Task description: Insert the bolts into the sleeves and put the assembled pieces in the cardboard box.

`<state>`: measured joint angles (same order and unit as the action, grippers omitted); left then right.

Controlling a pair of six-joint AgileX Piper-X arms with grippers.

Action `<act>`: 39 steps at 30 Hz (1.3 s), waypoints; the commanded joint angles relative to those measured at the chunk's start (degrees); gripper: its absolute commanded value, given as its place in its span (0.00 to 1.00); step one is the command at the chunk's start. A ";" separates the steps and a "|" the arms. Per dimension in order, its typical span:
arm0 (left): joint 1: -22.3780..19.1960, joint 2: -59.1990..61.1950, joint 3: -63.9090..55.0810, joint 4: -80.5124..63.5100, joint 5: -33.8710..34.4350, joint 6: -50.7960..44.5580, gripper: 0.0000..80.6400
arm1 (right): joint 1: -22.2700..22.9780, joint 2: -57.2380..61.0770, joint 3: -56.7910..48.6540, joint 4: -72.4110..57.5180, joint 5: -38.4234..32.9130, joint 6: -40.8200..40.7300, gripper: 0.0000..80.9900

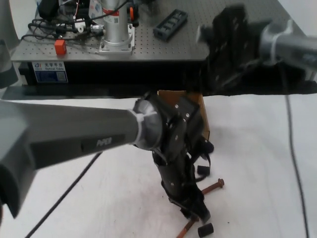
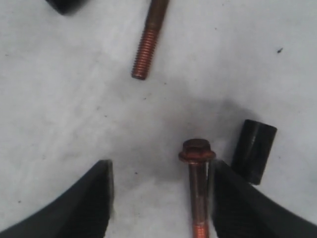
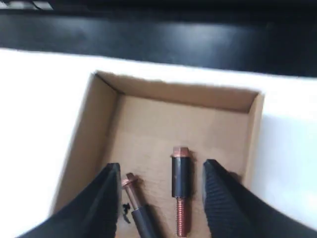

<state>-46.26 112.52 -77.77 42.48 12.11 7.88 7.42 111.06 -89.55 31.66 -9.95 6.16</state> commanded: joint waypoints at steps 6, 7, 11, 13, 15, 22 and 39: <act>-3.76 3.09 -0.94 1.35 -6.09 2.94 0.44 | -0.26 -7.23 -0.31 5.84 -0.96 -2.73 0.47; -3.79 3.40 -0.94 1.40 -6.72 2.94 0.39 | -0.26 -8.02 -0.15 6.67 -0.96 -3.30 0.47; -3.76 3.77 -0.94 1.30 -6.75 3.27 0.21 | 0.12 -13.14 3.38 9.53 -2.32 -4.47 0.47; -3.76 3.77 -0.94 1.30 -6.96 3.26 0.10 | 0.50 -16.68 6.25 11.27 -3.00 -5.74 0.47; -3.76 3.18 -1.05 1.72 -8.67 2.35 0.01 | 0.76 -20.70 10.51 13.15 -1.95 -8.01 0.47; 0.06 -5.03 3.73 6.26 -17.46 -6.24 0.01 | 1.93 -27.62 23.86 23.47 2.43 -9.44 0.47; 6.15 -42.94 32.25 -6.95 -14.38 -15.21 0.01 | 10.10 -3.12 14.21 21.98 15.78 -27.80 0.47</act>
<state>-40.21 71.55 -45.77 36.15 -2.33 -6.49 17.39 108.50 -74.70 52.68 5.66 -20.45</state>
